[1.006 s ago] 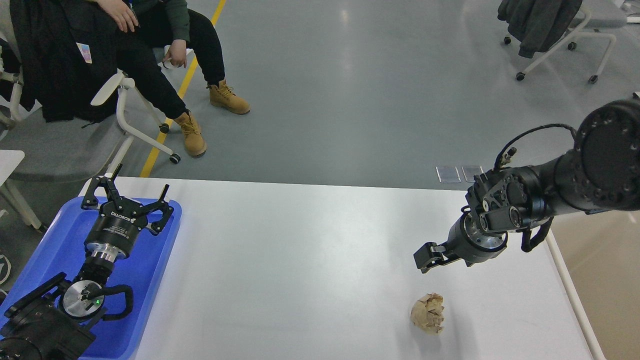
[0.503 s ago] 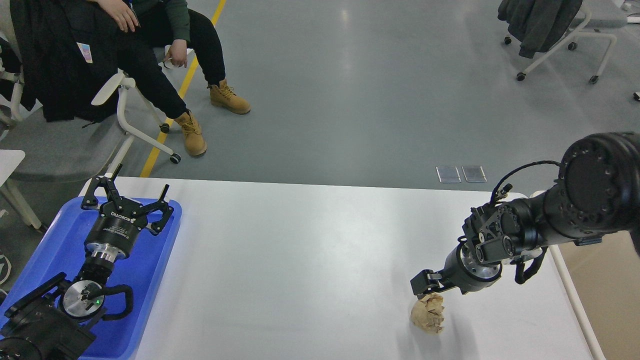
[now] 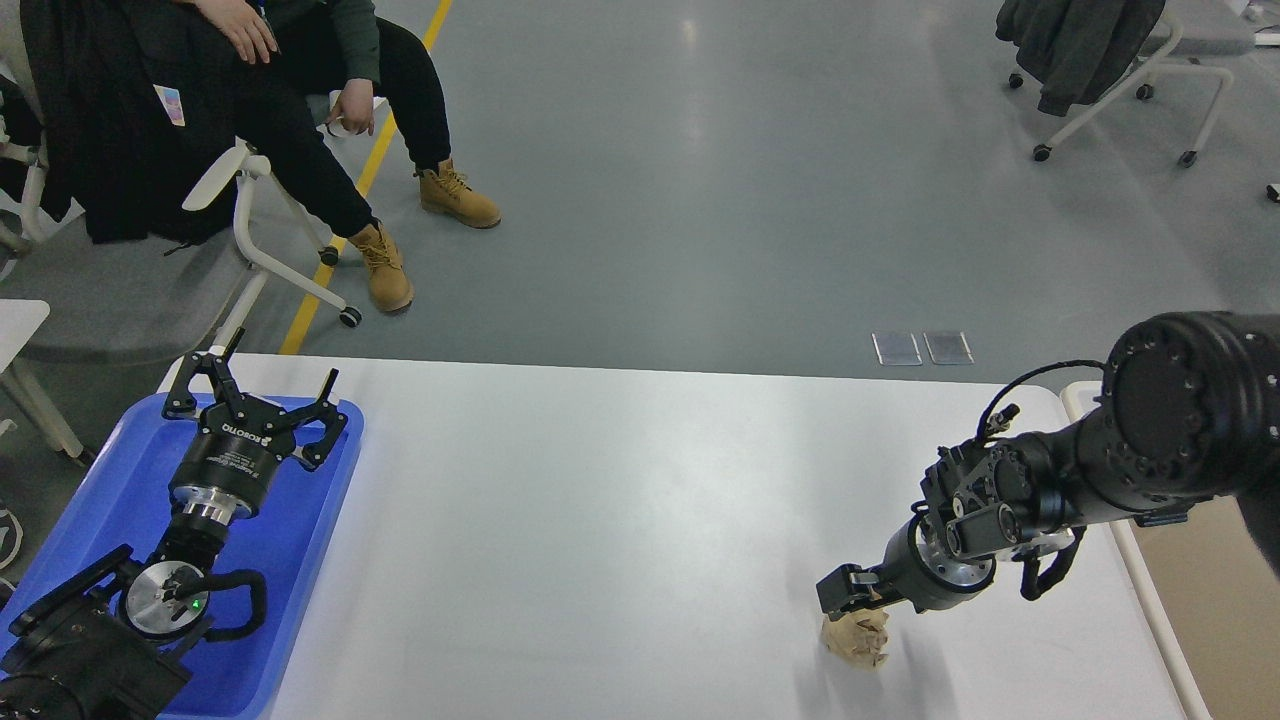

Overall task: Tidy desktop
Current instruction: 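Lower the open right gripper over the crumpled beige object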

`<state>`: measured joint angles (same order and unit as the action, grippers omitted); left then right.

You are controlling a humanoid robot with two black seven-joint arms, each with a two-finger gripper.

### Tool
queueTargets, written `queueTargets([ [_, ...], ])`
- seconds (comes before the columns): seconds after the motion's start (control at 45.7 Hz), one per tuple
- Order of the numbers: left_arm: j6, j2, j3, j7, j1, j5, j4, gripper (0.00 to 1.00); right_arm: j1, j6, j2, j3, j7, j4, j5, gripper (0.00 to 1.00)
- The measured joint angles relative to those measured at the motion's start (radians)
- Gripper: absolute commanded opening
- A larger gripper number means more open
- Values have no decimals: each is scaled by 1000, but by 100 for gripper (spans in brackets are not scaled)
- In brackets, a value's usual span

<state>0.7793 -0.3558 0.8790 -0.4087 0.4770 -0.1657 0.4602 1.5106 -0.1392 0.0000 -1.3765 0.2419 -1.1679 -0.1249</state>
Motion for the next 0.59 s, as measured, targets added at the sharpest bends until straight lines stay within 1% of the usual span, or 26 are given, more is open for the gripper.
queueTargets([
  [0.306, 0, 0, 0, 0, 0, 0, 0, 99, -47, 10, 0, 3, 2, 29, -3, 99],
  [0.394, 0, 0, 0, 0, 0, 0, 0, 99, -59, 12, 0, 4, 3, 39, -3, 97],
  [0.437, 0, 0, 0, 0, 0, 0, 0, 99, -65, 13, 0, 5, 4, 44, -4, 91],
  [0.481, 0, 0, 0, 0, 0, 0, 0, 99, -70, 15, 0, 6, 5, 48, -5, 82],
  [0.547, 0, 0, 0, 0, 0, 0, 0, 99, -75, 18, 0, 6, 6, 53, -13, 74],
  [0.59, 0, 0, 0, 0, 0, 0, 0, 99, -78, 21, 0, 7, 7, 57, -27, 60],
])
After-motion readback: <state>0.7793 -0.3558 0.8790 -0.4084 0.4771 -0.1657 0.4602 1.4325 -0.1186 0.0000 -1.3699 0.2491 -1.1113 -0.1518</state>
